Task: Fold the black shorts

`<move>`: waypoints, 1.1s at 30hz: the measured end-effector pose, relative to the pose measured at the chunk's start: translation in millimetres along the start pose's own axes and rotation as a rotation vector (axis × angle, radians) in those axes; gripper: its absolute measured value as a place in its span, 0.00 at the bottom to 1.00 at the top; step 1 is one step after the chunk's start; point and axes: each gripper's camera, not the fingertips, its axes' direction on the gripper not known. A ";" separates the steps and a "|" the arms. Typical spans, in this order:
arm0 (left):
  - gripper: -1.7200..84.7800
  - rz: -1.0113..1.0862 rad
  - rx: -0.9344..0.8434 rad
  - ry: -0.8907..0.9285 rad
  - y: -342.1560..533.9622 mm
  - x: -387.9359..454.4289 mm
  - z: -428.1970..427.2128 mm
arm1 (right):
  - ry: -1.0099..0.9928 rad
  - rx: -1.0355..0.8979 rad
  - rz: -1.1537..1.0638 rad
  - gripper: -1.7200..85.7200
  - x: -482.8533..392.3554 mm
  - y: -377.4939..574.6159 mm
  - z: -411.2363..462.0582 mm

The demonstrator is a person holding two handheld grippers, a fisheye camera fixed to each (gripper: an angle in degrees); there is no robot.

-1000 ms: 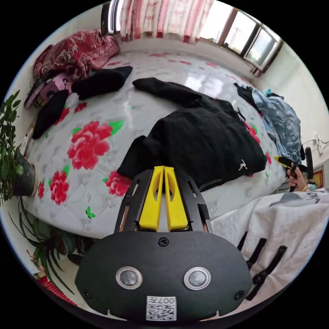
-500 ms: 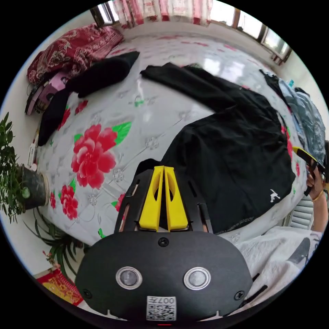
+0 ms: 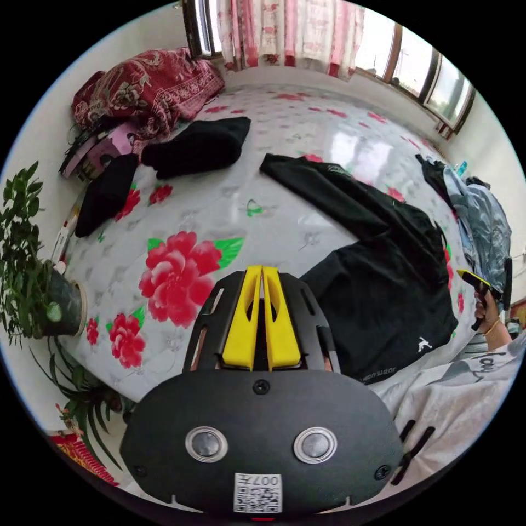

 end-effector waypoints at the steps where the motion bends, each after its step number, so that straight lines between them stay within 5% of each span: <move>1: 0.01 0.019 0.007 0.010 -14.9 5.8 4.9 | 0.006 0.011 -0.007 0.02 -2.5 -9.3 2.5; 7: 0.07 0.080 -0.035 0.189 -166.4 62.3 84.7 | 0.082 -0.032 -0.088 0.02 -37.9 -92.1 55.2; 12: 0.13 0.117 -0.321 0.055 -226.4 108.5 180.7 | 0.186 -0.165 -0.139 0.02 -62.7 -113.0 112.7; 17: 0.05 0.188 -0.234 -0.142 -209.6 109.9 164.8 | 0.278 -0.178 -0.232 0.02 -67.6 -102.2 129.0; 21: 0.01 0.025 -0.176 -0.052 -156.6 45.5 127.3 | 0.424 -0.177 -0.239 0.02 -45.7 -104.5 131.1; 33: 0.02 -0.178 -0.131 -0.012 -34.2 -27.8 30.0 | 0.108 0.011 -0.033 0.02 -39.9 -72.4 57.7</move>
